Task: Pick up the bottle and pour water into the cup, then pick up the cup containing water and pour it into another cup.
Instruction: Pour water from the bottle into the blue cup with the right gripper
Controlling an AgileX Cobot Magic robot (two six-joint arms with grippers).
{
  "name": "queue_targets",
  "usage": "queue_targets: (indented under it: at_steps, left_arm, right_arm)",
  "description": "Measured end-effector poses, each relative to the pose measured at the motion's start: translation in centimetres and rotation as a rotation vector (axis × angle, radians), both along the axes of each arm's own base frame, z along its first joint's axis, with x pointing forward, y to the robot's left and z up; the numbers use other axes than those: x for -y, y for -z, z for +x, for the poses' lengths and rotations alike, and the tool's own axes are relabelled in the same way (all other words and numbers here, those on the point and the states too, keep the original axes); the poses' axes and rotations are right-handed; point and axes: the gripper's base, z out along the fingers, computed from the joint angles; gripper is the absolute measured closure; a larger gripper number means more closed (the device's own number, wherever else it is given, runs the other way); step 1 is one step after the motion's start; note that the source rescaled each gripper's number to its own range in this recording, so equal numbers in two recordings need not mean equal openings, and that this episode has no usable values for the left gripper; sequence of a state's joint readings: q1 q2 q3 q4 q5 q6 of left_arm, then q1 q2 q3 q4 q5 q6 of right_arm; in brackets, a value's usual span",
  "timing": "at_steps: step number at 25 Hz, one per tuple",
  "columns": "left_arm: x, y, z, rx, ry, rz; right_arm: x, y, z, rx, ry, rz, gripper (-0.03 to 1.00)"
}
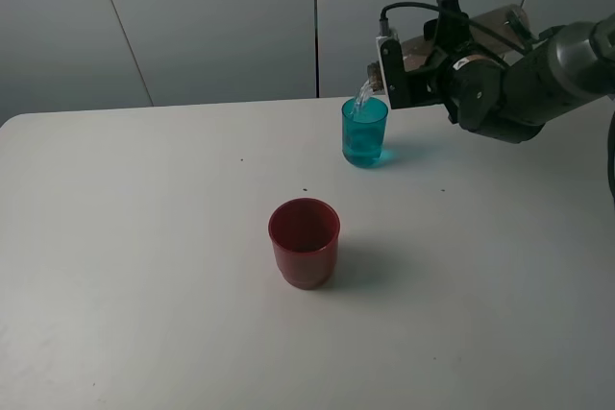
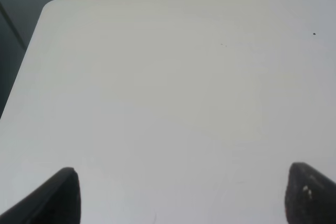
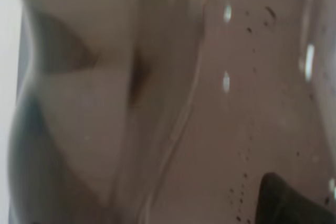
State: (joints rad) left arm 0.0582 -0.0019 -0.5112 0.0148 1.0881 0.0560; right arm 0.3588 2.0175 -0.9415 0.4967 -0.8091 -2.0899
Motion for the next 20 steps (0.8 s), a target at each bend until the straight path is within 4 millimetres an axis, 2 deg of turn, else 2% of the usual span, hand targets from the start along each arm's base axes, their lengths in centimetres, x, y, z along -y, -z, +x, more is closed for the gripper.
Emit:
queue_targets:
  at_steps: [20]
  left_arm:
    - [0.0, 0.0, 0.0, 0.0, 0.0, 0.0]
  right_arm:
    - [0.63, -0.35, 0.27, 0.038, 0.01, -0.013, 0.95]
